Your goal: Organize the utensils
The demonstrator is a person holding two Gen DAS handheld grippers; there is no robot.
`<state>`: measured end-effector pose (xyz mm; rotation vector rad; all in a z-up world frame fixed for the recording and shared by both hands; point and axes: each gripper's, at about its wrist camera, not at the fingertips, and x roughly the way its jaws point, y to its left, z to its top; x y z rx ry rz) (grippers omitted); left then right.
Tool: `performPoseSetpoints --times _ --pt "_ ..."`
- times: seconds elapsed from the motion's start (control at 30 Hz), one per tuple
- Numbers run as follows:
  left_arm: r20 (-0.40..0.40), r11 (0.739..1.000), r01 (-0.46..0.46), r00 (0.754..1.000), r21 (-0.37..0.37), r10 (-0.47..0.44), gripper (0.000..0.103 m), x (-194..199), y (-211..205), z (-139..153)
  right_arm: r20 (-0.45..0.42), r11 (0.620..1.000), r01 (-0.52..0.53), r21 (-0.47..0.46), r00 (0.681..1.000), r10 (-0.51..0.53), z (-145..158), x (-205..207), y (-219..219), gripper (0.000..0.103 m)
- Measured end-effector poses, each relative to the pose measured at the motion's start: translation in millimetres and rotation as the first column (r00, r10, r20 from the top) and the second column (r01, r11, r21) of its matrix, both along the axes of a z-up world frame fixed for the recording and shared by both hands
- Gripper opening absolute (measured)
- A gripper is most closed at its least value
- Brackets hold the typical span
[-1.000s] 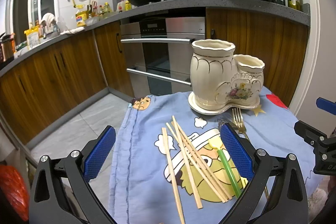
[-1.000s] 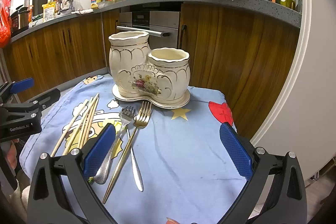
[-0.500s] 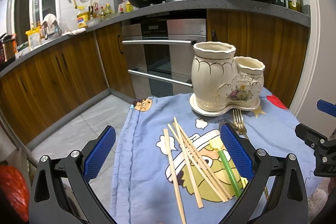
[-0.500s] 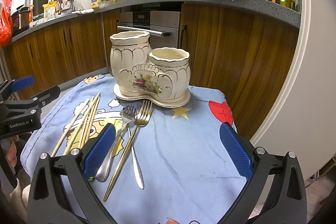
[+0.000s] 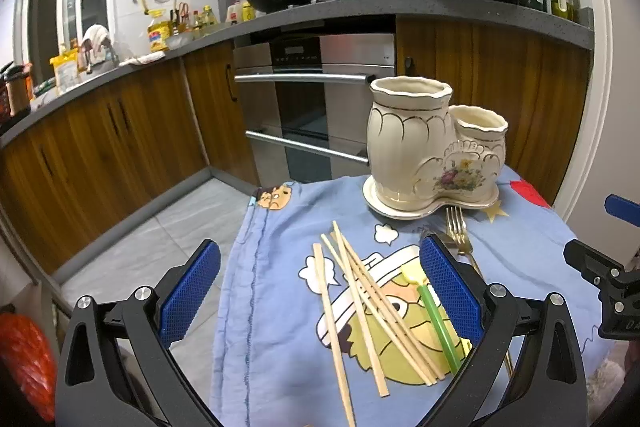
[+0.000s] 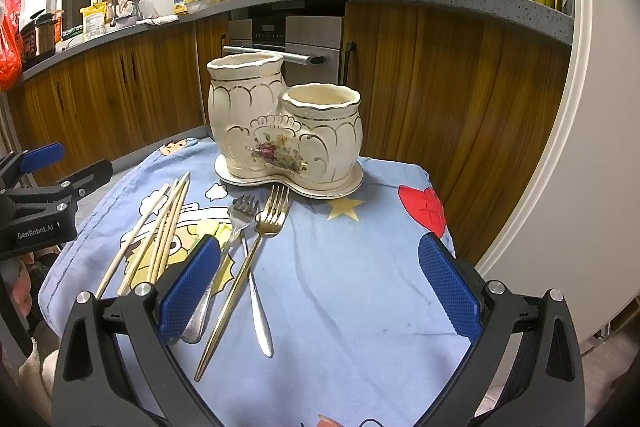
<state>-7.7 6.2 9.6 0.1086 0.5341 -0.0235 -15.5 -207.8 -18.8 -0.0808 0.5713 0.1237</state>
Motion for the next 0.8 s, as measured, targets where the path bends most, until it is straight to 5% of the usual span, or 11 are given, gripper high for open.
performPoseSetpoints --times 0.8 --pt "0.002 0.999 0.018 1.0 -0.031 -0.018 0.099 4 0 -10 -0.047 1.0 0.024 0.011 0.999 -0.023 -7 11 -8 0.098"
